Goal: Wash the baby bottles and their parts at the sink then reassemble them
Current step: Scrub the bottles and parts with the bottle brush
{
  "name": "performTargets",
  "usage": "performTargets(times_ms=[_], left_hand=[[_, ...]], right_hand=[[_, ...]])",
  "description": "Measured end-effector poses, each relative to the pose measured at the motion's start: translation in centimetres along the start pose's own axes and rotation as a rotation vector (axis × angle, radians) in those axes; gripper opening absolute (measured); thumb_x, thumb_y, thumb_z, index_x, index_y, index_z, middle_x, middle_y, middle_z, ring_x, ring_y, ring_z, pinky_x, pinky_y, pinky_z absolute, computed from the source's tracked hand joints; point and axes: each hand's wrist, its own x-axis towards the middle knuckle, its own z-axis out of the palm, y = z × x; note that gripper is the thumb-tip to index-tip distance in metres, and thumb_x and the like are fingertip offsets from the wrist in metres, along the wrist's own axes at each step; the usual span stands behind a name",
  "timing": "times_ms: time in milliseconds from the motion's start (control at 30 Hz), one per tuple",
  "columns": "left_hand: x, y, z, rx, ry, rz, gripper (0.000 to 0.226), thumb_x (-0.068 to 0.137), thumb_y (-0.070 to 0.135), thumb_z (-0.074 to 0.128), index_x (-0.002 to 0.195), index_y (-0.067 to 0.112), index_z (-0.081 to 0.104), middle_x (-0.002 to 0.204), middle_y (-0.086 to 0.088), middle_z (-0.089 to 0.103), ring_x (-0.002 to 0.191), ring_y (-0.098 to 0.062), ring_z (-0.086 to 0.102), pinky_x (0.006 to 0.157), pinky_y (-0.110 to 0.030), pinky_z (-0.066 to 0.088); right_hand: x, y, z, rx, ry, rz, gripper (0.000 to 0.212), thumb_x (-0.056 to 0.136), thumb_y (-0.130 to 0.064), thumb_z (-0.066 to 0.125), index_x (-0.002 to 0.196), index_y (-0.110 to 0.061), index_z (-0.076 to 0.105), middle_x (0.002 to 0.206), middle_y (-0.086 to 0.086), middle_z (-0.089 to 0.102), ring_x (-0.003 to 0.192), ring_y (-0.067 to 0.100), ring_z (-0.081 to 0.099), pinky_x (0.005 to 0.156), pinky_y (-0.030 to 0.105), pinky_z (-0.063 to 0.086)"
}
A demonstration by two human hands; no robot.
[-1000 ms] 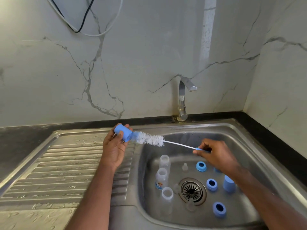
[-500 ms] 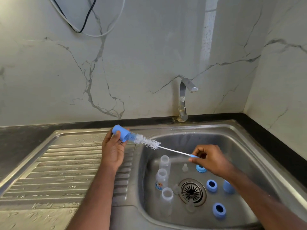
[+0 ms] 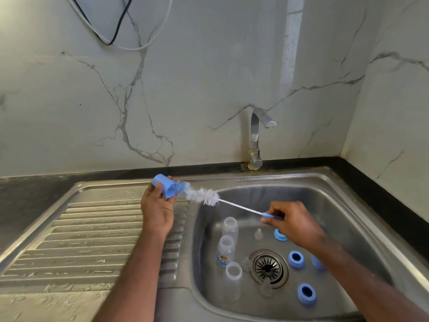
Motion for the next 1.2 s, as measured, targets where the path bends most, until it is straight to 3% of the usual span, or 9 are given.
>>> performTargets(times_ms=[100, 200, 267, 500, 667, 867, 967, 1033, 1200], left_hand=[[0.2, 0.1, -0.2, -0.013, -0.023, -0.017, 0.014, 0.102, 0.009, 0.049, 0.111, 0.006, 0.059, 0.108, -0.014, 0.067, 0.099, -0.023, 0.071, 0.085, -0.034, 0.059], [-0.1, 0.5, -0.1, -0.11, -0.048, -0.075, 0.022, 0.102, 0.012, 0.046, 0.121, 0.004, 0.054, 0.11, -0.016, 0.068, 0.1, -0.025, 0.071, 0.088, -0.036, 0.059], [-0.1, 0.6, -0.2, -0.187, -0.035, -0.112, 0.029, 0.102, 0.013, 0.043, 0.128, 0.001, 0.05, 0.114, -0.02, 0.067, 0.103, -0.028, 0.07, 0.094, -0.037, 0.057], [-0.2, -0.2, 0.5, 0.244, 0.224, 0.009, 0.015, 0.083, 0.02, 0.079, 0.086, 0.021, 0.064, 0.086, 0.003, 0.06, 0.079, -0.013, 0.06, 0.069, -0.031, 0.055], [-0.3, -0.6, 0.6, 0.126, 0.251, 0.013, 0.031, 0.086, 0.011, 0.075, 0.115, 0.016, 0.063, 0.103, -0.002, 0.067, 0.095, -0.016, 0.067, 0.086, -0.035, 0.059], [-0.1, -0.5, 0.1, 0.094, 0.115, -0.072, 0.029, 0.093, 0.018, 0.066, 0.12, 0.008, 0.061, 0.136, -0.013, 0.062, 0.116, -0.019, 0.066, 0.082, -0.031, 0.057], [-0.1, -0.1, 0.0, 0.056, 0.035, -0.057, 0.055, 0.074, 0.029, 0.085, 0.119, 0.012, 0.06, 0.13, -0.009, 0.064, 0.116, -0.021, 0.067, 0.084, -0.037, 0.059], [-0.3, -0.2, 0.0, 0.078, 0.034, -0.066, 0.04, 0.082, 0.028, 0.079, 0.115, 0.018, 0.06, 0.12, -0.007, 0.066, 0.113, -0.024, 0.067, 0.085, -0.045, 0.059], [-0.5, -0.6, 0.5, 0.124, -0.006, -0.094, 0.029, 0.085, 0.029, 0.073, 0.111, 0.021, 0.063, 0.115, -0.003, 0.07, 0.109, -0.02, 0.07, 0.099, -0.055, 0.049]], right_hand=[[0.3, -0.5, -0.7, -0.222, 0.008, -0.064, 0.026, 0.09, -0.049, 0.069, 0.072, -0.032, 0.062, 0.059, -0.011, 0.057, 0.057, 0.004, 0.058, 0.059, 0.03, 0.05], [-0.8, -1.4, -0.6, 0.382, -0.549, 0.052, 0.033, 0.1, -0.042, 0.059, 0.072, -0.026, 0.066, 0.053, -0.008, 0.039, 0.048, 0.011, 0.034, 0.048, 0.027, 0.029], [-1.3, -1.4, -0.2, 0.531, -0.682, 0.157, 0.041, 0.101, -0.047, 0.052, 0.077, -0.016, 0.066, 0.055, -0.002, 0.031, 0.048, 0.014, 0.023, 0.046, 0.031, 0.019], [-0.4, -0.4, 0.5, -0.141, -0.123, -0.032, 0.028, 0.09, -0.052, 0.068, 0.081, -0.033, 0.05, 0.062, -0.01, 0.057, 0.058, 0.005, 0.054, 0.055, 0.024, 0.044], [0.2, -1.3, -0.4, -0.408, 0.314, -0.267, 0.026, 0.089, -0.044, 0.073, 0.075, -0.026, 0.06, 0.058, -0.012, 0.053, 0.053, 0.012, 0.054, 0.051, 0.028, 0.046], [-0.3, -1.5, 0.6, 0.349, -0.329, -0.044, 0.039, 0.098, -0.037, 0.061, 0.06, -0.03, 0.06, 0.052, -0.01, 0.047, 0.049, 0.004, 0.044, 0.053, 0.026, 0.041], [-0.3, -0.8, 0.3, 0.318, -0.142, -0.07, 0.025, 0.086, -0.032, 0.079, 0.069, -0.021, 0.066, 0.056, -0.005, 0.06, 0.051, 0.006, 0.051, 0.051, 0.026, 0.045], [-0.3, -0.4, 0.0, 0.143, -0.041, -0.052, 0.018, 0.082, -0.034, 0.083, 0.073, -0.025, 0.07, 0.061, -0.004, 0.065, 0.055, 0.009, 0.059, 0.056, 0.035, 0.055], [0.4, -0.4, -1.2, -0.411, 0.353, -0.346, 0.024, 0.098, -0.043, 0.057, 0.085, -0.028, 0.069, 0.064, -0.011, 0.062, 0.055, 0.012, 0.059, 0.058, 0.033, 0.05]])
